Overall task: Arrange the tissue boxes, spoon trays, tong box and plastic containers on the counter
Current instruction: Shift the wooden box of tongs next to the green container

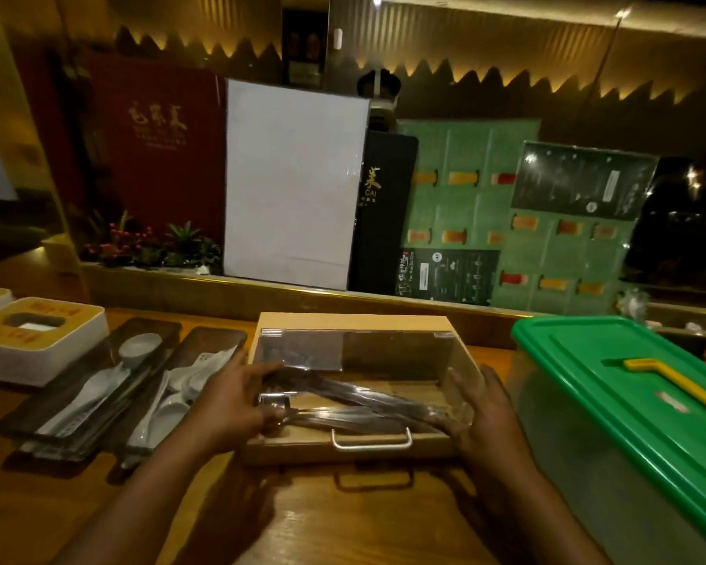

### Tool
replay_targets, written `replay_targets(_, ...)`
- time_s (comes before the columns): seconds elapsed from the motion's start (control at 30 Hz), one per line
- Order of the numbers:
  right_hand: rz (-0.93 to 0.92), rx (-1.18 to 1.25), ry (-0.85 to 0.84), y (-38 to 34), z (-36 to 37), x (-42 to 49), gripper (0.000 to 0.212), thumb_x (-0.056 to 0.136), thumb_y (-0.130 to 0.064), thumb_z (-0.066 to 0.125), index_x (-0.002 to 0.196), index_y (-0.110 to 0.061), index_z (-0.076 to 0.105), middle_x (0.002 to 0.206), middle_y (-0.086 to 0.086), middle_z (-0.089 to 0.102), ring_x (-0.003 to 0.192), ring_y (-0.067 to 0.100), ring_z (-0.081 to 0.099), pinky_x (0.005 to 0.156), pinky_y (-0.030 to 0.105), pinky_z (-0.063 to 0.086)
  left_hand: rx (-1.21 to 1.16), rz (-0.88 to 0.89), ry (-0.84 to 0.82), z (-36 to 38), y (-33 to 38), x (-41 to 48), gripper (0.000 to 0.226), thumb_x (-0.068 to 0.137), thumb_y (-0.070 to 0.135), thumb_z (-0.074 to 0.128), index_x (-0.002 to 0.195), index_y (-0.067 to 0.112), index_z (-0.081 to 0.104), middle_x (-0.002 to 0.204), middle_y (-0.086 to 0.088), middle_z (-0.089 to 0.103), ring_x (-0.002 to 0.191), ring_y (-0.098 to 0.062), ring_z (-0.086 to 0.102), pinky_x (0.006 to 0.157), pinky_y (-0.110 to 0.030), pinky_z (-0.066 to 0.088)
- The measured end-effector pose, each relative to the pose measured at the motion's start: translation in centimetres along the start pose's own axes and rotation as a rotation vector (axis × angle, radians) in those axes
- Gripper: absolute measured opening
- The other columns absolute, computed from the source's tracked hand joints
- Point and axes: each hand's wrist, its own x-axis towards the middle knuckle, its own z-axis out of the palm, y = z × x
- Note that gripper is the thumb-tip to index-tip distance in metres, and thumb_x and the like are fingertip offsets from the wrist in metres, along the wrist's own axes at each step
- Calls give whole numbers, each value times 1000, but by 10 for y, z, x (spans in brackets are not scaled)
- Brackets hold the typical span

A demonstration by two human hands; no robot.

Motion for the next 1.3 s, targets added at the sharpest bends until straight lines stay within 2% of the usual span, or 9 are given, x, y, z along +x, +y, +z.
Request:
replay_targets(0.07, 10, -18, -16, -1, 3, 1, 78, 78, -44, 79, 143, -49, 38, 163, -4, 13, 145, 27, 24, 114, 51, 35, -75, -37, -2, -4, -8, 13, 71, 75, 8, 83, 137, 30, 56, 144, -2, 53, 113, -16, 61, 76, -25, 56)
replay_targets(0.13, 29, -42, -27, -7, 6, 1, 77, 79, -43, 77, 144, -50, 36, 163, -4, 11, 146, 27, 23, 113, 50, 35, -132, -55, -17, -8, -16, 26, 69, 76, 9, 82, 136, 31, 56, 129, 2, 61, 95, -5, 62, 69, -23, 55)
replay_targets(0.33, 112, -40, 17, -33, 13, -7, 72, 82, -43, 74, 145, -45, 39, 165, -1, 5, 148, 28, 18, 113, 46, 31, -120, -44, -47, -15, -32, 60, 61, 83, 9, 76, 136, 30, 54, 119, -2, 66, 97, -12, 65, 70, -27, 56)
replay_targets(0.43, 139, -37, 13, -36, 20, -6, 73, 83, -42, 73, 145, -47, 35, 165, 0, 2, 149, 30, 14, 114, 50, 30, -95, -29, -46, -14, -38, 67, 61, 81, 13, 78, 135, 31, 55, 121, -1, 66, 105, -16, 64, 87, -42, 58)
replay_targets(0.5, 162, -24, 14, -35, 21, -4, 73, 83, -41, 74, 144, -48, 36, 165, -1, 2, 149, 29, 13, 114, 51, 31, -84, -32, -44, -14, -42, 68, 62, 80, 15, 79, 135, 32, 55, 120, 0, 65, 108, -19, 63, 89, -46, 57)
replay_targets(0.73, 193, -148, -31, -41, 11, 6, 76, 82, -35, 76, 145, -47, 36, 165, 0, 5, 147, 30, 21, 112, 45, 34, -21, 2, 17, -7, -46, 64, 65, 80, 18, 80, 139, 30, 53, 130, -7, 63, 110, -24, 61, 88, -44, 55)
replay_targets(0.97, 113, -229, -179, -51, -28, -13, 88, 86, -48, 69, 152, -47, 11, 166, 0, -1, 150, 29, 9, 116, 46, 23, 78, 48, 55, -1, -35, 50, 63, 87, 19, 74, 144, 27, 49, 135, -16, 57, 114, -34, 58, 87, -48, 51)
replay_targets(1.13, -22, -270, -99, -61, -123, -39, 67, 86, -49, 68, 145, -45, 37, 159, -10, 25, 142, 18, 27, 113, 43, 31, 283, 96, 160, 9, -7, 32, 73, 78, 34, 82, 143, 31, 49, 151, -21, 39, 133, -44, 42, 97, -57, 46)
replay_targets(1.3, -9, -294, 125, -2, -216, -64, 50, 84, -46, 70, 130, -31, 59, 138, 1, 54, 125, 20, 50, 102, 31, 35, 169, 269, 174, 47, 78, 6, 64, 81, 33, 80, 140, 32, 54, 163, -11, 24, 145, -39, 28, 109, -58, 37)
